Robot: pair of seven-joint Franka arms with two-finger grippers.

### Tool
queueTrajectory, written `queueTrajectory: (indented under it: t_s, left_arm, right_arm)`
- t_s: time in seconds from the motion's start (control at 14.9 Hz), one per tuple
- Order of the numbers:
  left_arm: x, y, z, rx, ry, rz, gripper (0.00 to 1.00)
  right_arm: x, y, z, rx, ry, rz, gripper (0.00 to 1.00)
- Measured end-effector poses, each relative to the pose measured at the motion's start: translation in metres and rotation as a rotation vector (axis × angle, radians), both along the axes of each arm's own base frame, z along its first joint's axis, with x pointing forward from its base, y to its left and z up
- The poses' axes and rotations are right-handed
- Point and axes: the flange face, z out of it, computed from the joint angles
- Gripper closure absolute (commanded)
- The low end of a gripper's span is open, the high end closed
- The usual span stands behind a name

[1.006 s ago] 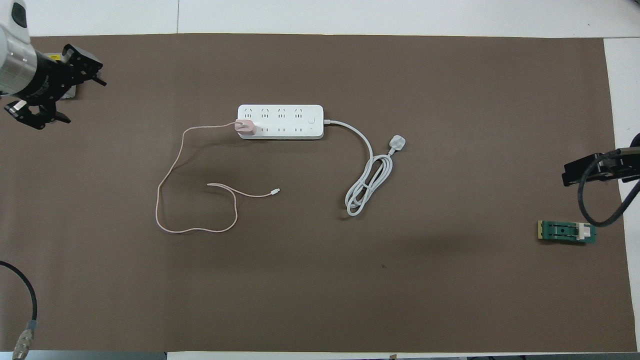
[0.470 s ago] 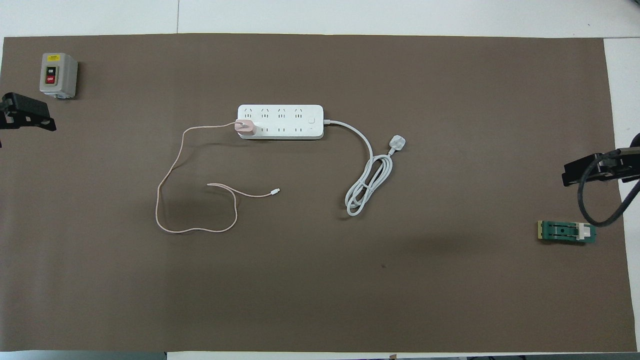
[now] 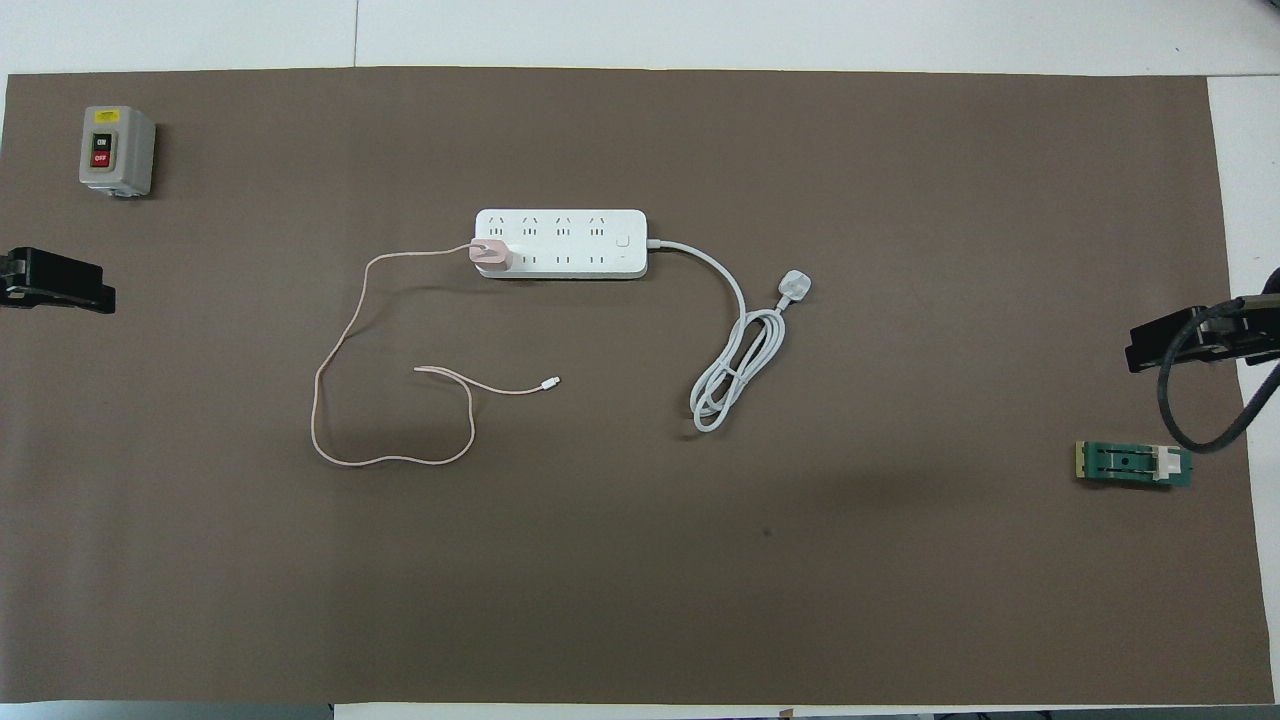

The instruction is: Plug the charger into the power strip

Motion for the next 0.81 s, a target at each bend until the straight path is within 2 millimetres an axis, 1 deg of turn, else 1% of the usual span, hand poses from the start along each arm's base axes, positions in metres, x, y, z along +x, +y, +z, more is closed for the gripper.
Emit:
queueTrajectory:
  t_s: [0.2,0.4,0.67,0.81]
  left_arm:
    - [-0.005,-0.003,-0.005,-0.001,0.038,-0.037,0.0]
    - [-0.013,-0.003,-0.014,-0.003,0.065,-0.037,0.0]
    - [-0.015,-0.004,-0.013,-0.001,0.044,0.043,0.0]
    - [-0.015,-0.011,-0.013,0.0,0.04,0.047,0.0]
  right_arm:
    - [0.0,0.0,0.0,0.0,0.0,0.0,0.0]
    - [0.0,0.0,0.001,0.0,-0.001,0.0,0.0]
    - [0.0,0.0,0.001,0.0,-0.001,0.0,0.0]
    - [0.0,0.0,0.001,0.0,-0.001,0.0,0.0]
